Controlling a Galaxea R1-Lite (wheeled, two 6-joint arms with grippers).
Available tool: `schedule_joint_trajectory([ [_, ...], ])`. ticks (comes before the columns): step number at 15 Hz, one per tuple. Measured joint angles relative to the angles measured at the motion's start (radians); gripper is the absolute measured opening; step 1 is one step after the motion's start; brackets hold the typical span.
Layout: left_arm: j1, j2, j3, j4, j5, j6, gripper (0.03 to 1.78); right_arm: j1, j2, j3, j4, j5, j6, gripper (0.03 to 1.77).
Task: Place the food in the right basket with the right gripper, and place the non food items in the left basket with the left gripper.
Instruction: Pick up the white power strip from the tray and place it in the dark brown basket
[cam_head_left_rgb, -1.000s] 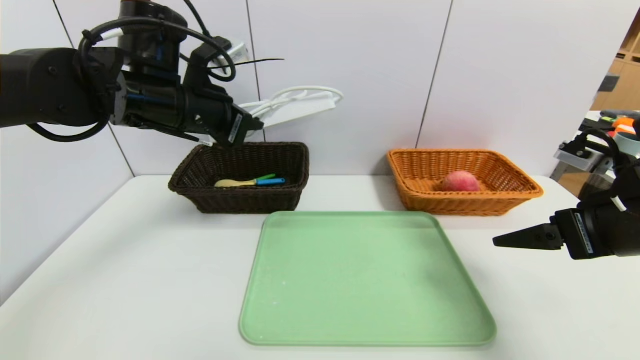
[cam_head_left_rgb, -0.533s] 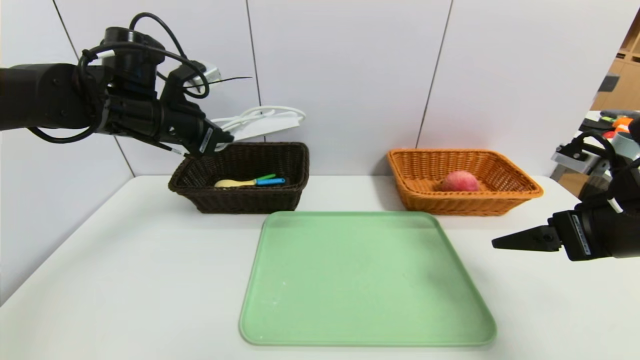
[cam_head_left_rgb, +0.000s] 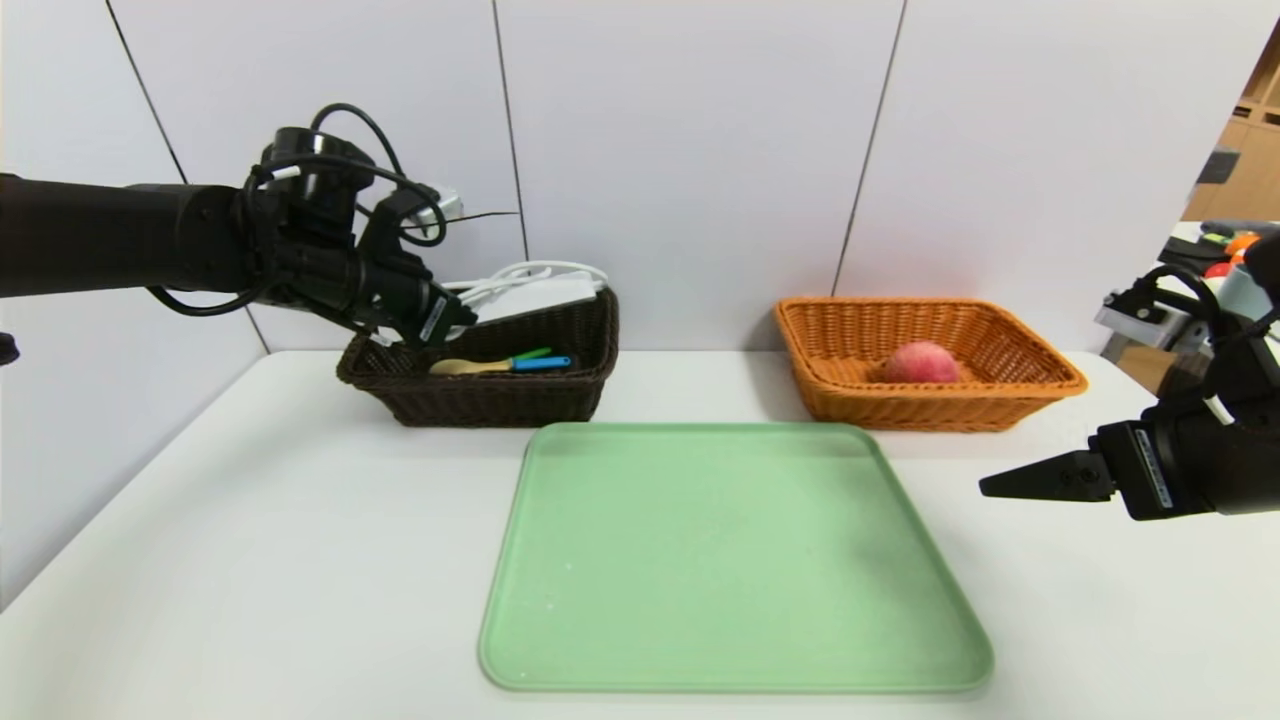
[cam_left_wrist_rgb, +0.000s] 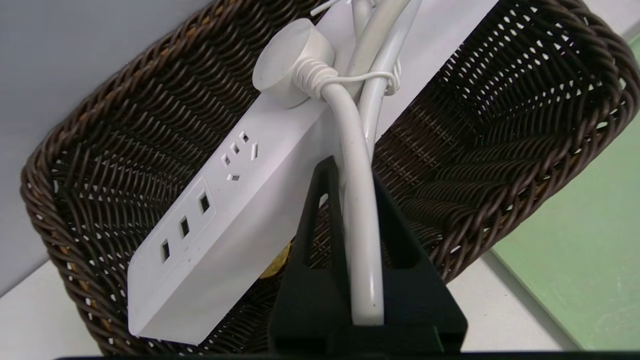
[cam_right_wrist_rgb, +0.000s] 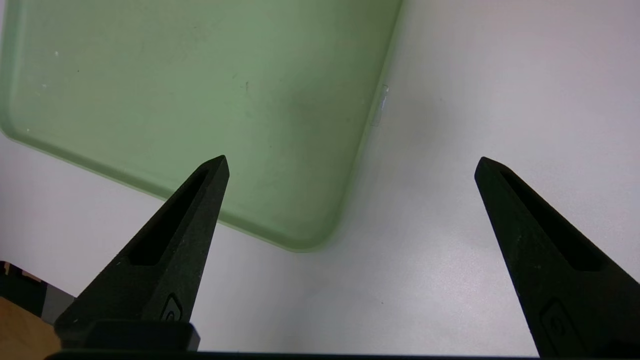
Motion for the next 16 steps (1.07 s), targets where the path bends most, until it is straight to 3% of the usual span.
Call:
schedule_joint_trajectory([
  [6,-0.001,0.05,-0.016,0.001,0.0,-0.003,0.16,0.0,0.001,-0.001,0.0,0.0,0.0,1.7],
  [10,0.0,0.063,-0.017,0.0,0.002,-0.005,0.75,0.0,-0.001,0.0,0.002,0.0,0.0,1.7],
  [16,0.001,0.024,-0.015,0.003,0.003,-0.016,1.26,0.0,-0.007,0.0,0.001,0.001,0.001,1.7],
])
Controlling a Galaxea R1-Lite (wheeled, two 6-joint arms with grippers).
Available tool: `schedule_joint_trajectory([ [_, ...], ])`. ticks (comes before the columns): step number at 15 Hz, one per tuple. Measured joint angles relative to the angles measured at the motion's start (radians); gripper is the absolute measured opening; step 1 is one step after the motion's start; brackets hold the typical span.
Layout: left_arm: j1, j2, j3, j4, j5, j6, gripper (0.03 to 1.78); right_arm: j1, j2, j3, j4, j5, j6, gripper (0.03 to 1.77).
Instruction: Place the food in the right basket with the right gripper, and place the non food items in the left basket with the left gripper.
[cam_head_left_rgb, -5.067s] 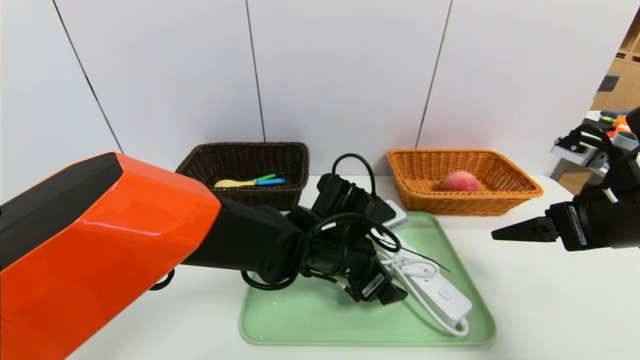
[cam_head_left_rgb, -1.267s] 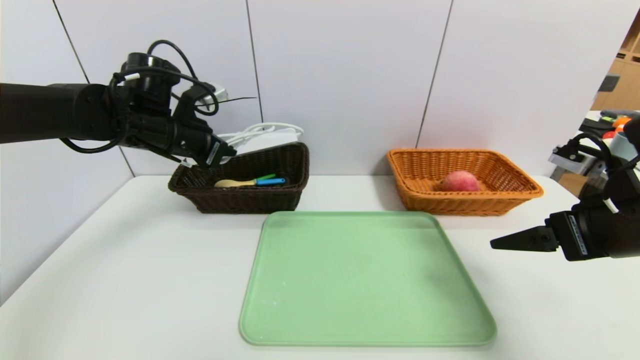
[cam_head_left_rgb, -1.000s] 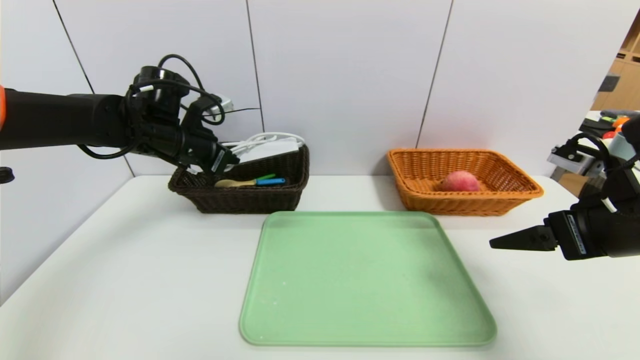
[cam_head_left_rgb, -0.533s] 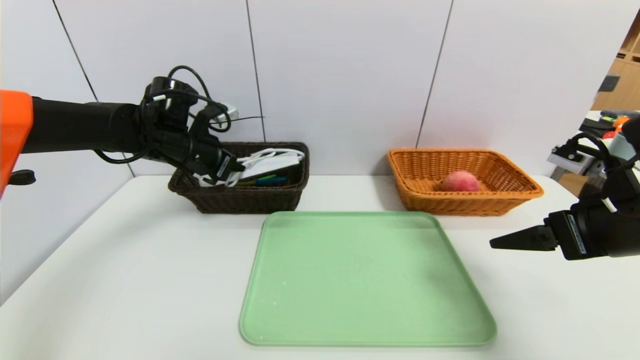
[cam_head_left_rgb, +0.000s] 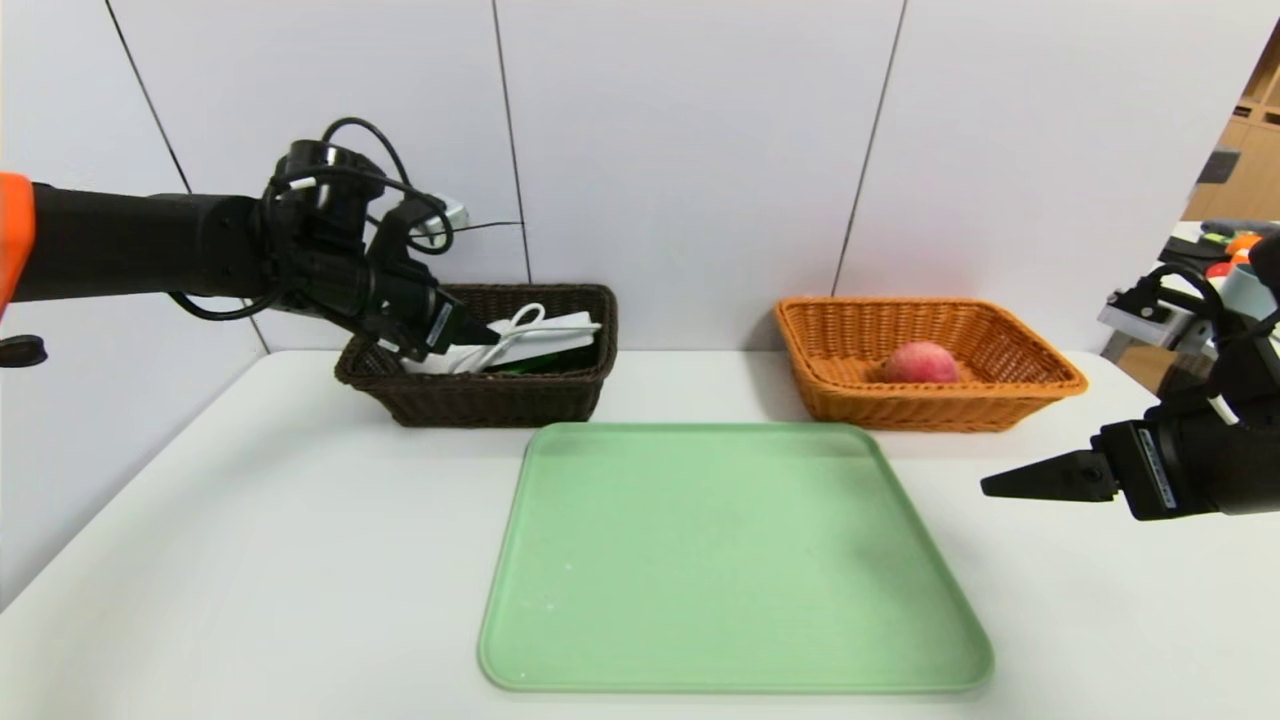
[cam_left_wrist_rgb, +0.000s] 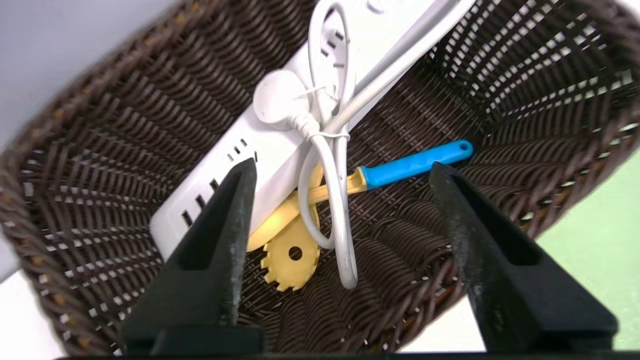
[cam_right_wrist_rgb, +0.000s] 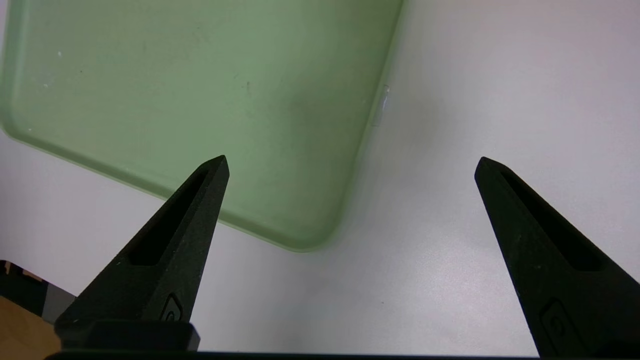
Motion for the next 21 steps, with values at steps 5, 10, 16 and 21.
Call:
schedule_joint_trajectory([
  [5,-0.043,-0.121,0.019,0.053,0.01,-0.12,1.47,0.001,-0.017,-0.021,0.0,0.001,0.001,1.7],
  [10,-0.105,-0.322,0.122,0.17,0.078,-0.217,1.58,0.001,-0.082,-0.037,0.0,0.0,-0.002,1.7],
  [16,-0.123,-0.637,0.306,0.29,0.219,-0.3,1.65,0.001,-0.222,-0.021,0.006,0.0,-0.001,1.7],
  [21,-0.043,-0.869,0.479,0.301,0.25,-0.315,1.67,-0.007,-0.355,0.035,0.008,-0.006,-0.002,1.7],
])
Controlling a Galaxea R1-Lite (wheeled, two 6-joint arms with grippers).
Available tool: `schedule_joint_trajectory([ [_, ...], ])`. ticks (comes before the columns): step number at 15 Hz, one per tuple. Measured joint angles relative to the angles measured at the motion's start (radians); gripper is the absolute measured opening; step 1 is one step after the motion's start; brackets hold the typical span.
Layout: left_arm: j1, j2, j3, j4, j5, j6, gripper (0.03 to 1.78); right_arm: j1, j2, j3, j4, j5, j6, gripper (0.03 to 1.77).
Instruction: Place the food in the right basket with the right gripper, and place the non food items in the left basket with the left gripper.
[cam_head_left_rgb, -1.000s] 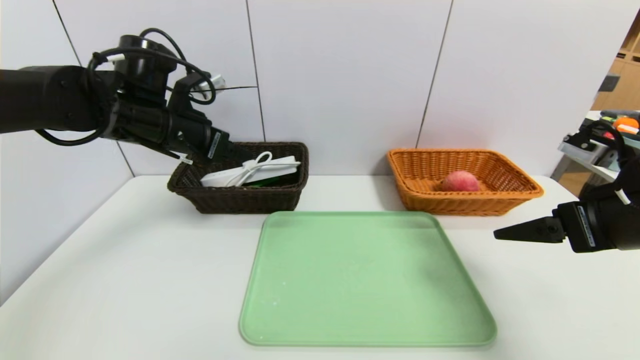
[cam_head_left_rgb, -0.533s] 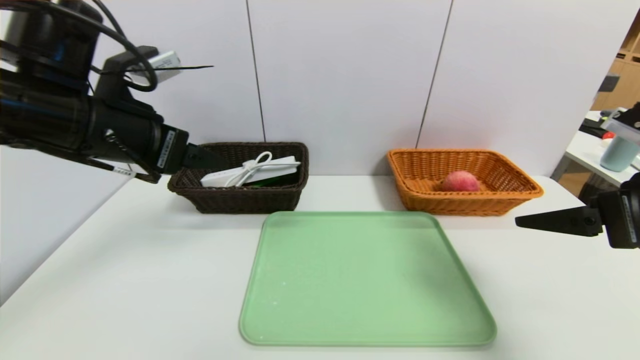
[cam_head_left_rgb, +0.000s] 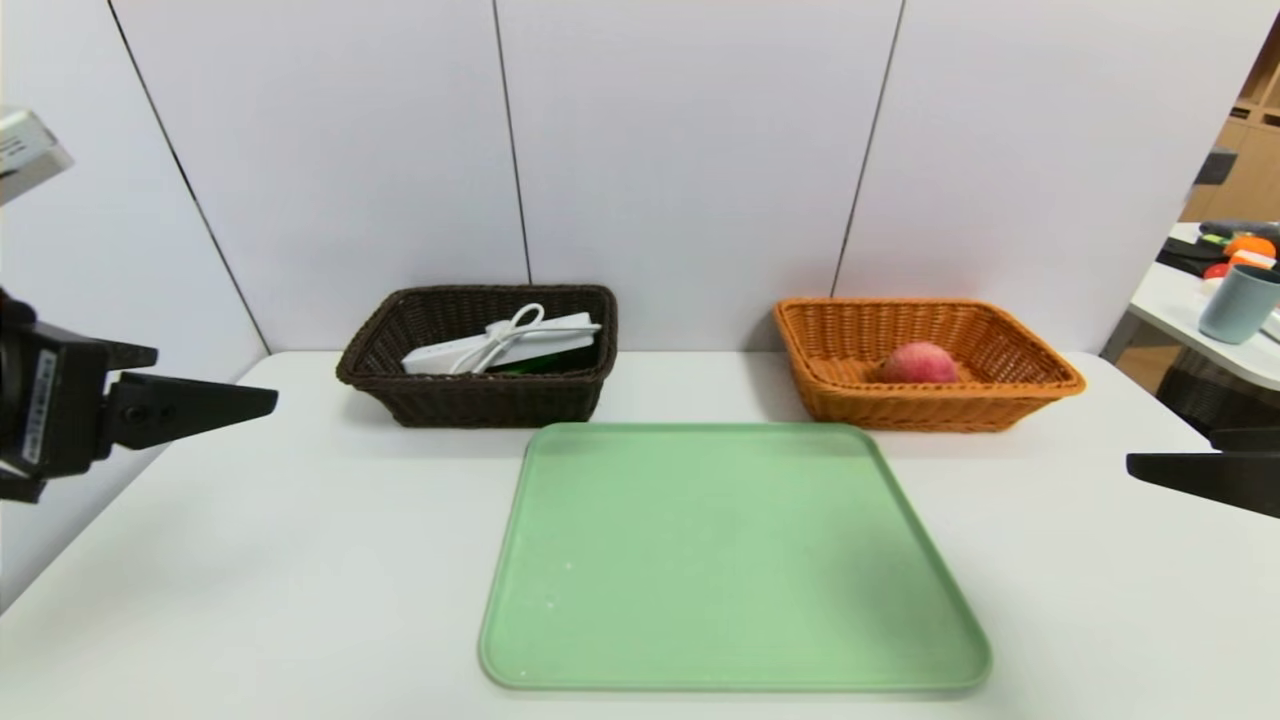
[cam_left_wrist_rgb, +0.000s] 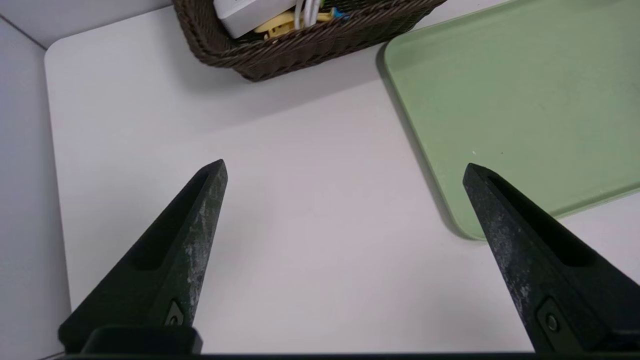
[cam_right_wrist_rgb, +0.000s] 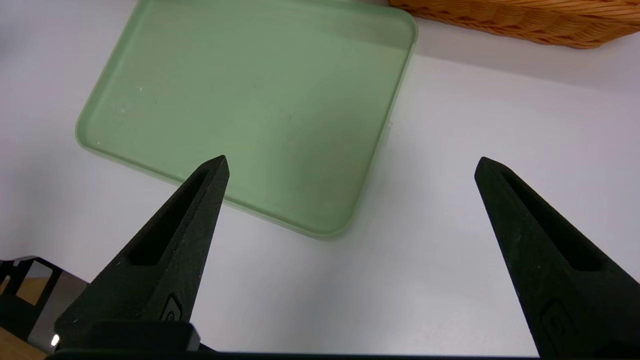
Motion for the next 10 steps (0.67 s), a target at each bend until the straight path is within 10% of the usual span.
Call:
schedule_joint_trajectory([
  [10,0.143,-0.321,0.26,-0.008,0.001,0.005,1.69,-0.024,-0.195,0.034,0.014,-0.007,-0.003,1.7],
])
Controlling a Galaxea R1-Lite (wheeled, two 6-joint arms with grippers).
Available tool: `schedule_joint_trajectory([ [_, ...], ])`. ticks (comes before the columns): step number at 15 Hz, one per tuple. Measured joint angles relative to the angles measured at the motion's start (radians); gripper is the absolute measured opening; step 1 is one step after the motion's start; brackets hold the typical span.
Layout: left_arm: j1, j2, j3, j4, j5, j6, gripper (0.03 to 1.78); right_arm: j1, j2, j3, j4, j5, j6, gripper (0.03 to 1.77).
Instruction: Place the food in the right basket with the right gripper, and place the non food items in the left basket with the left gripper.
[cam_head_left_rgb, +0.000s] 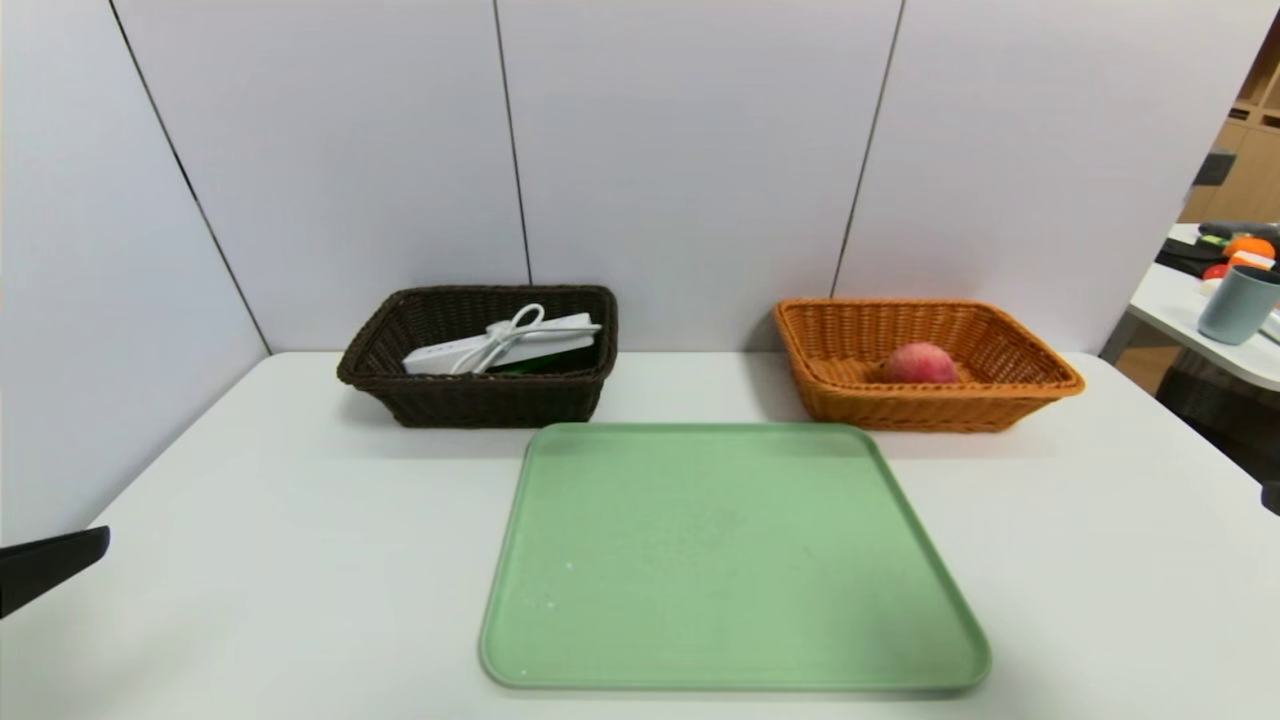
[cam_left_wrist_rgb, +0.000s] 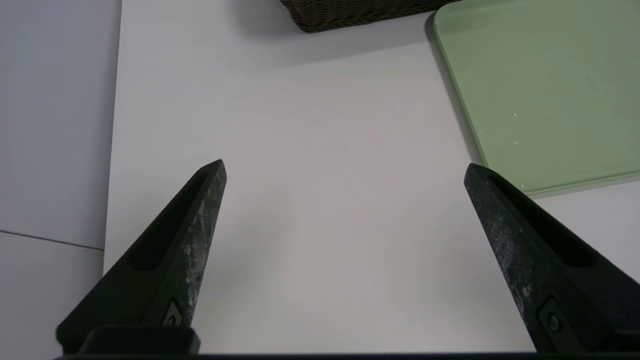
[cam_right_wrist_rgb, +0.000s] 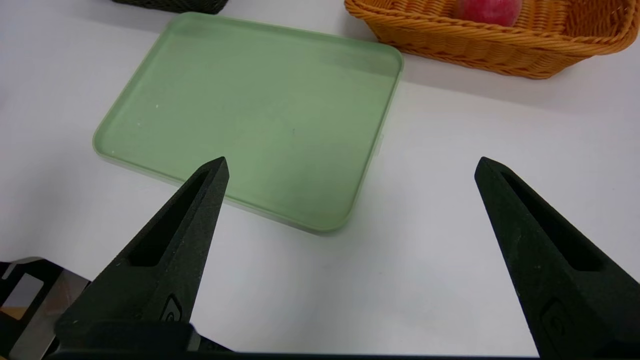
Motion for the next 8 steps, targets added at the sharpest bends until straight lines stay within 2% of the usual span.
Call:
schedule_joint_trajectory([
  [8,0.033,-0.155,0.101,-0.003,-0.003,-0.002,1.69,-0.085,-0.158,0.058,0.03,0.011,-0.004,1.7],
])
